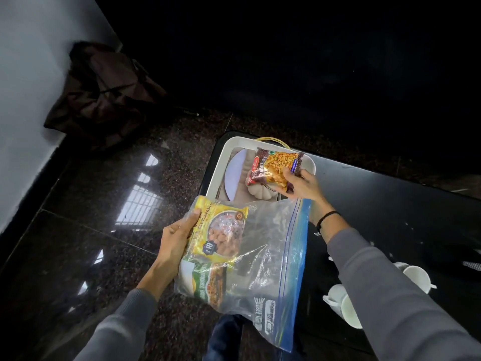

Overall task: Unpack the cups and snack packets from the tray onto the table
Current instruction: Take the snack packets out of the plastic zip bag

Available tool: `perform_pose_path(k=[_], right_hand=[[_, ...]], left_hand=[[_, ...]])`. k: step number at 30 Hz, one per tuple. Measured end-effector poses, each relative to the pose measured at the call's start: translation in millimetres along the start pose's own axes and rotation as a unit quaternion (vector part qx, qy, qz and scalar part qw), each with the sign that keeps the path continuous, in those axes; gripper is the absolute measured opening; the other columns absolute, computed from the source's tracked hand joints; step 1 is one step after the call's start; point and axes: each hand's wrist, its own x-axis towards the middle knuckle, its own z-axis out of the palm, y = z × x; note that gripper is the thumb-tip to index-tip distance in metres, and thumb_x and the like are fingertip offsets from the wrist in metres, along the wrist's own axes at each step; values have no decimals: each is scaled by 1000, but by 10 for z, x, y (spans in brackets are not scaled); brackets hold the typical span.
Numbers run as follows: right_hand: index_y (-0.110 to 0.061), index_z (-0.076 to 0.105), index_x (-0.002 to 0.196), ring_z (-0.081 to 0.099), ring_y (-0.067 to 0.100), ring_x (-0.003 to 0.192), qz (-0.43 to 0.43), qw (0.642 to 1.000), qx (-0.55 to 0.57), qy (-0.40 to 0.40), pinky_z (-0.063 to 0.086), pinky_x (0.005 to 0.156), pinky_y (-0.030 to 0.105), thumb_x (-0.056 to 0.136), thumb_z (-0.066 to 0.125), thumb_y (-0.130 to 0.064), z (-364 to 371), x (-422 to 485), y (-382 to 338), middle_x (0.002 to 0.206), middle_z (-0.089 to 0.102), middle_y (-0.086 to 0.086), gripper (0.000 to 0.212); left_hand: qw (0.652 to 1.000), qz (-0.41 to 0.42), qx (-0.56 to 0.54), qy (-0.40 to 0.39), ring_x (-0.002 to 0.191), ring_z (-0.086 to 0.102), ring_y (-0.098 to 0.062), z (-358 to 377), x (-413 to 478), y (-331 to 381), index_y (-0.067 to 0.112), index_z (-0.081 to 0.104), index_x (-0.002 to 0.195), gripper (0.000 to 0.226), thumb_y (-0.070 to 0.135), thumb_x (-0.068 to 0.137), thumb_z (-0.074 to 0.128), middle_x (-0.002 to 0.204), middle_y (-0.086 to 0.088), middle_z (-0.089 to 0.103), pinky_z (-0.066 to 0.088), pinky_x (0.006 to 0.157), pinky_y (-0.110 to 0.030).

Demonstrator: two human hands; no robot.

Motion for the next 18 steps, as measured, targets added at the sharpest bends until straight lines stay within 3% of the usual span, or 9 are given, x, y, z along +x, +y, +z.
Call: perform_pose_path(k=[2, 4, 7, 9, 14, 18], right_hand=[[-9, 67, 101, 71, 26, 97, -49, 992, -94, 62, 57, 97, 50, 96, 71, -24, -99, -24, 68, 113, 74, 15, 17], [-10, 70, 99, 69, 27, 92, -77, 988, -106, 87, 56, 96, 47, 93, 74, -24, -220, -61, 104, 96, 73, 8, 16], [-14, 75, 91, 69, 28, 95, -92, 990, -68, 83, 59, 84, 36, 91, 72, -10, -375, -118, 131, 91, 74, 3, 5], [-21, 76, 86, 67, 20, 84, -110, 984, -81, 114, 55, 70, 26, 92, 68, -10, -427, -211, 143, 85, 73, 0, 14], [-15, 78, 86, 60, 18, 75, -161, 978, -33, 130, 51, 69, 27, 85, 71, -18, -514, -598, 125, 78, 70, 5, 7], [-17, 77, 85, 72, 11, 73, -210, 973, -47, 85, 56, 62, 21, 87, 68, -16, -509, -927, 191, 79, 78, -2, 9]], left_hand=[[1000, 7, -3, 9, 49, 62, -19, 52, 16, -2, 21, 59, 51, 44, 37, 89, 76, 57, -4, 66, 55, 50, -28], [1000, 16, -5, 21, 50, 63, -18, 106, 29, 0, 22, 58, 51, 44, 36, 90, 75, 57, -3, 66, 55, 50, -28], [999, 30, -8, 30, 48, 64, -15, 192, 38, 0, 26, 60, 46, 48, 36, 92, 74, 54, 0, 67, 56, 49, -26], [999, 36, -14, 37, 46, 63, -12, 244, 42, 15, 26, 61, 44, 50, 35, 92, 73, 52, 2, 66, 54, 47, -25], [998, 38, -18, 53, 48, 68, -13, 350, 28, 64, 25, 70, 50, 44, 35, 92, 73, 56, 0, 71, 56, 46, -25], [997, 44, -14, 60, 46, 66, -12, 410, 34, 60, 22, 67, 53, 42, 34, 93, 72, 54, 1, 69, 54, 43, -24]])
